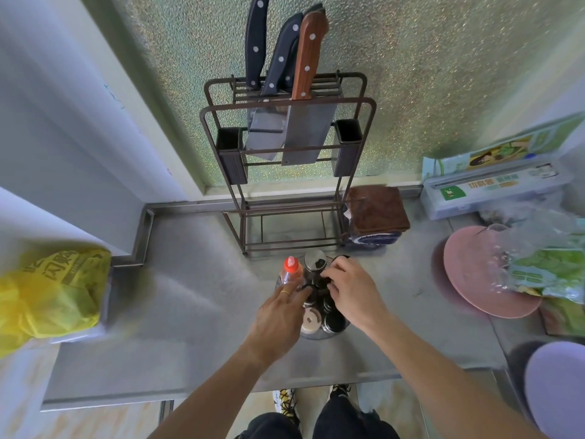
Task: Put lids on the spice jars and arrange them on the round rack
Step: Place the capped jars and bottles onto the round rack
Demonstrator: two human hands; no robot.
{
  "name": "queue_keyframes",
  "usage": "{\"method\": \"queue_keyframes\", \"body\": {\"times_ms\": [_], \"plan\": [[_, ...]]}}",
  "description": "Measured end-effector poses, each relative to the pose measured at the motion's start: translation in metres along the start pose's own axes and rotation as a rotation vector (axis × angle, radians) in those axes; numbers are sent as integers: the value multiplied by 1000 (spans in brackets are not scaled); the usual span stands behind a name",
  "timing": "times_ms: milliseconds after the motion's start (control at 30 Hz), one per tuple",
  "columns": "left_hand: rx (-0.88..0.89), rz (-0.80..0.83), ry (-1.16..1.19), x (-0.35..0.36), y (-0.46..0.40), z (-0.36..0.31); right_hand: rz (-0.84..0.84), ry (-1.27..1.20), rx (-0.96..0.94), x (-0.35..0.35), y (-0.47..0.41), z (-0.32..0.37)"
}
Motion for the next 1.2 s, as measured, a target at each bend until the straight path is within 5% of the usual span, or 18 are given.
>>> {"method": "queue_keyframes", "body": {"times_ms": [167,333,533,867,1200], "plan": [[-227,-262,209,-17,23,36,-227,-173,145,-8,44,-53],[-503,-100,336,20,18,72,-97,-185,354,37,59,-99],[-570,137,525,63,3,76,246,-355,456,88,47,-102],[-614,-19,610,73,0,68,63,-408,457,108,49,-83],[-705,-194,694,54,36,70,87,-424,335,105,46,-59]]}}
Point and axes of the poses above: each hand's wrist, its own y-axis away from the middle knuckle, its own x-axis out of the palm, z = x × y, the point moved 7 cm from there along -y, towards the middle knuckle, and after that the axes turned 4 degrees about z, right-handed, at the moved point
